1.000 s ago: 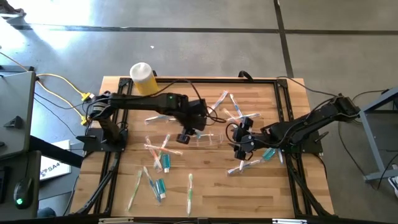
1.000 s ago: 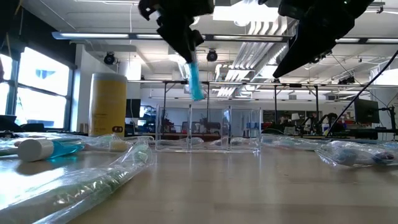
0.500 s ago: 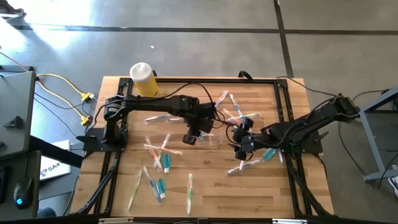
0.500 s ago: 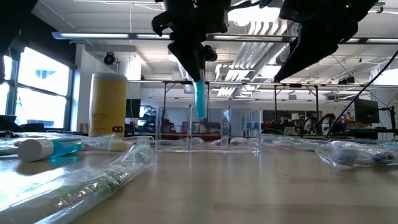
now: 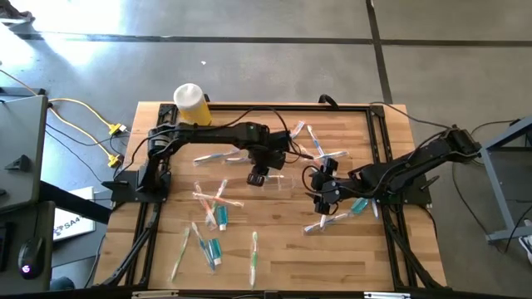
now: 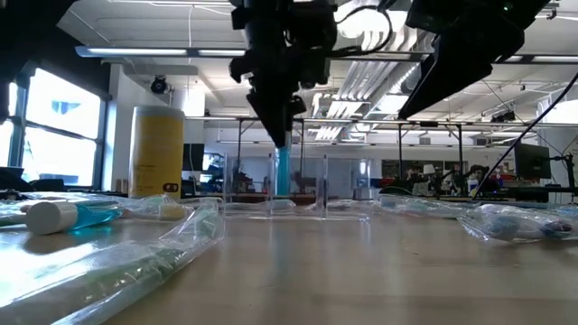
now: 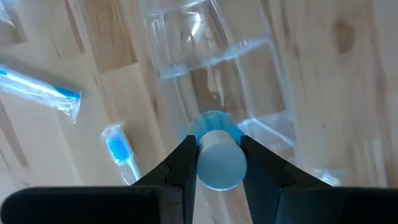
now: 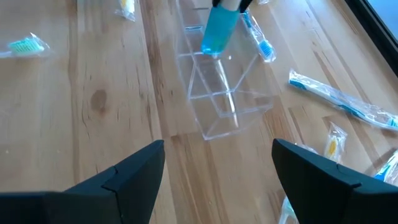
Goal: Pick & Place toothbrushing station
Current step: Put the blue mouthwash into the transparent organizer
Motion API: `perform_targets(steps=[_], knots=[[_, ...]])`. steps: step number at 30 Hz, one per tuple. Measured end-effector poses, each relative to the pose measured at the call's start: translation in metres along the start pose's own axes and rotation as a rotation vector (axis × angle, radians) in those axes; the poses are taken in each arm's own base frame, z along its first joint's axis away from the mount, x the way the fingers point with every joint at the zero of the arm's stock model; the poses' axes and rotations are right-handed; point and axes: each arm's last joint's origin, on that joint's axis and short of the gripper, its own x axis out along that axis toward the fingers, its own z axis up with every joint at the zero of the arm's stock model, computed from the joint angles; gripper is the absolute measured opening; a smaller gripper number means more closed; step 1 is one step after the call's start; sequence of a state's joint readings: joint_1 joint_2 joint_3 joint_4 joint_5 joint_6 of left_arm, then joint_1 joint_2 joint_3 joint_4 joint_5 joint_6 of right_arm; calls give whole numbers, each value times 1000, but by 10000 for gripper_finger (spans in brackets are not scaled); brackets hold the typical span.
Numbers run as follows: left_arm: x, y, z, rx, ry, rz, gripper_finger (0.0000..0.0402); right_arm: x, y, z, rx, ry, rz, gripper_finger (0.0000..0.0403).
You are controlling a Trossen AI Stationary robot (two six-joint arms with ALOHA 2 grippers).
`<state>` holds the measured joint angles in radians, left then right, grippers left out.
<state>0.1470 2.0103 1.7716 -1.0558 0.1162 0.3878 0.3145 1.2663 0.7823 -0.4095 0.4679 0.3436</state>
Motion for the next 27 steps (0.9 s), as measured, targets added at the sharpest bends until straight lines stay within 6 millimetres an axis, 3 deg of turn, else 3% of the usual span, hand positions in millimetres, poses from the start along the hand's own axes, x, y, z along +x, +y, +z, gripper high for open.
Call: perform_targets(steps=[11, 27], knots=[[15, 1, 1, 4, 28, -20, 88, 0, 0, 0, -3, -3, 0, 290], [17, 3, 6, 5, -16, 2, 88, 0, 0, 0, -2, -3, 0, 290]])
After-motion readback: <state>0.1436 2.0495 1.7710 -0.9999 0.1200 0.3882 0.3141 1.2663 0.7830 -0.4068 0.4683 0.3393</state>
